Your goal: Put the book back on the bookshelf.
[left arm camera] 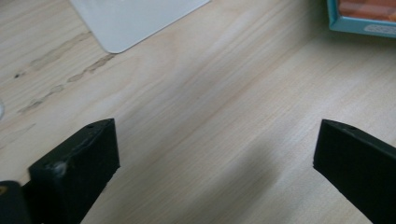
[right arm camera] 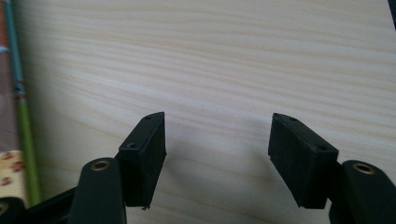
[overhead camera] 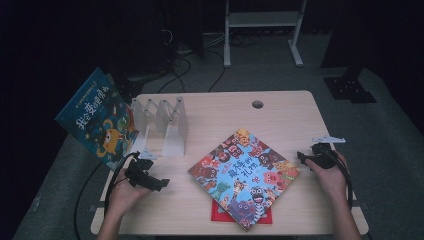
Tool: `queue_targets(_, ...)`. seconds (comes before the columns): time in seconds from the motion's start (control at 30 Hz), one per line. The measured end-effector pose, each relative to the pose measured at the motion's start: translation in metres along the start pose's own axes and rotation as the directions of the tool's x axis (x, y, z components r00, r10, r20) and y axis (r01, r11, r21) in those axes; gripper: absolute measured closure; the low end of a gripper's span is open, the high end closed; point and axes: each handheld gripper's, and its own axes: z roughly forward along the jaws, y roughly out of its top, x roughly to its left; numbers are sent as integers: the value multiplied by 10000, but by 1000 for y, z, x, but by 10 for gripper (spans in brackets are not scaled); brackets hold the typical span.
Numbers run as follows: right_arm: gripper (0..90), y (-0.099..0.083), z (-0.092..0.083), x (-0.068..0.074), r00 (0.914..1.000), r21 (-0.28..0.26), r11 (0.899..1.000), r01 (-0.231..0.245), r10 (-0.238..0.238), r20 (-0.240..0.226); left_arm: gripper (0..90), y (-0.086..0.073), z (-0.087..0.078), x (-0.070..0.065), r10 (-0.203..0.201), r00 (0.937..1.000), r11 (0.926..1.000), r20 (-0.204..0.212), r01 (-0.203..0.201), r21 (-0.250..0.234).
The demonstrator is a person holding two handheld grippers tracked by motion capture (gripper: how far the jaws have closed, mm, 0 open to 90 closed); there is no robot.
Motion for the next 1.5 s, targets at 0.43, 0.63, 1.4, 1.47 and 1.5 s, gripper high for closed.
queue_targets(0.43,347,20,-10,34,9844,-525,9964,666,-742,-1594,0,-5,12,-5,672,9971,9977,357,-670,-48)
queue_targets(0.63,336,33,-4,49,9711,-671,9934,932,-1056,-2141,0,-10,18,-6,1039,9943,9944,253,-1044,187)
queue_targets(1.4,337,76,30,93,9225,-869,9858,1436,-1651,-3488,0,-24,21,-3,1524,9863,9799,626,-1425,-1399)
queue_targets(1.47,333,79,34,96,9161,-797,9841,1589,-1771,-3598,0,-24,21,-3,1576,9854,9788,648,-1472,-1422)
queue_targets(1.5,333,79,36,98,9145,-771,9838,1617,-1788,-3629,0,-25,21,-2,1594,9850,9788,655,-1490,-1408)
